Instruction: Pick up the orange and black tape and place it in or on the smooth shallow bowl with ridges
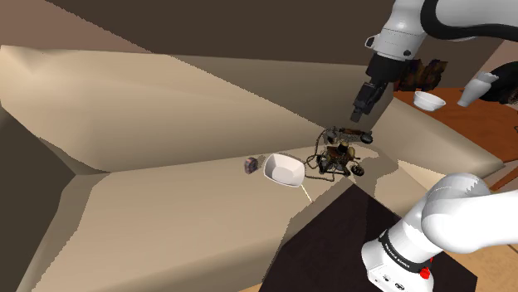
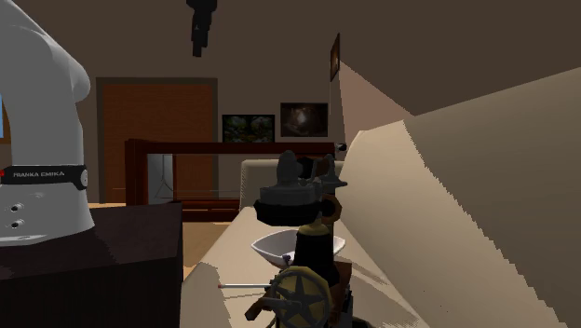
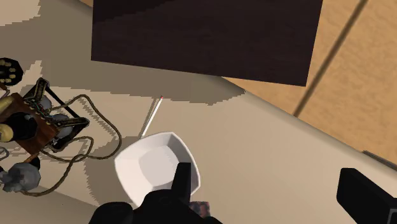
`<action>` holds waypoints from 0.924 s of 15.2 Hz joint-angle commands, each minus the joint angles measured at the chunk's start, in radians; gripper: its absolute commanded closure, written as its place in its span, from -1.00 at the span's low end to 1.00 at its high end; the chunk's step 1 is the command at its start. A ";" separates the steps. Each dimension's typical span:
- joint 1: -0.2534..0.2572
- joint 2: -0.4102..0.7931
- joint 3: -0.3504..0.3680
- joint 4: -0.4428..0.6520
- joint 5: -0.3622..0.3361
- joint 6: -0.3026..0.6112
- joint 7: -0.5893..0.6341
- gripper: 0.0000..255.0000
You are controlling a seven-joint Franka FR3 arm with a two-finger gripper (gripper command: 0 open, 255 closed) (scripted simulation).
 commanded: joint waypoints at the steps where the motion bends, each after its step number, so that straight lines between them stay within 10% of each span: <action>1: 0.000 0.000 0.000 0.000 0.000 0.000 0.000 -1.00; 14: -0.045 0.413 0.209 0.034 0.046 0.322 0.430 -1.00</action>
